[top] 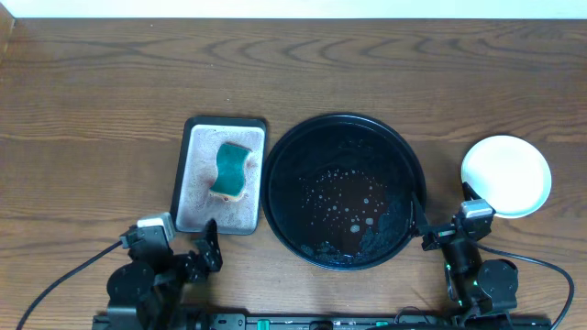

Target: Clean dirty plates on tray and stack at the side

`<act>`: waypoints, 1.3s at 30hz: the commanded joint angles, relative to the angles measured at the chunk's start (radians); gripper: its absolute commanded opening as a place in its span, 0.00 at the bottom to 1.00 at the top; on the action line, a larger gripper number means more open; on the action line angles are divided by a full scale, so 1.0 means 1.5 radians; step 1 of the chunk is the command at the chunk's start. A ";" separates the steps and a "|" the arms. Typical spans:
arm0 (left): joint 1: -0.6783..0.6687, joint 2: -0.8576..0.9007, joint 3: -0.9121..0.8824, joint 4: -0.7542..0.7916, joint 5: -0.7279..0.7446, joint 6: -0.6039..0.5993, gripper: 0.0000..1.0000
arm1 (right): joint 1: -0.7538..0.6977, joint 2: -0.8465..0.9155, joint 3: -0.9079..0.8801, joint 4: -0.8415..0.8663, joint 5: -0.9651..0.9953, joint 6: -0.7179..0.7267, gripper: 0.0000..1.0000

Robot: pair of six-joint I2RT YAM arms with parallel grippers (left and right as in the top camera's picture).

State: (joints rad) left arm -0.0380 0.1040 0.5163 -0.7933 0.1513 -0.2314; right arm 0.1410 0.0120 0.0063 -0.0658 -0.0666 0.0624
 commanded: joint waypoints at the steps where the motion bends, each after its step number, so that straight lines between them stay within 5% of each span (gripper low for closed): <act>1: 0.031 -0.055 -0.081 0.070 0.023 0.009 0.92 | -0.007 -0.004 -0.001 -0.004 0.007 -0.010 0.99; 14: 0.058 -0.068 -0.339 0.638 0.072 0.077 0.92 | -0.007 -0.004 -0.001 -0.004 0.007 -0.010 0.99; 22: 0.058 -0.068 -0.342 0.494 0.020 0.097 0.92 | -0.007 -0.004 -0.001 -0.004 0.007 -0.010 0.99; 39: 0.058 -0.067 -0.342 0.494 0.023 0.097 0.92 | -0.007 -0.004 -0.001 -0.004 0.007 -0.010 0.99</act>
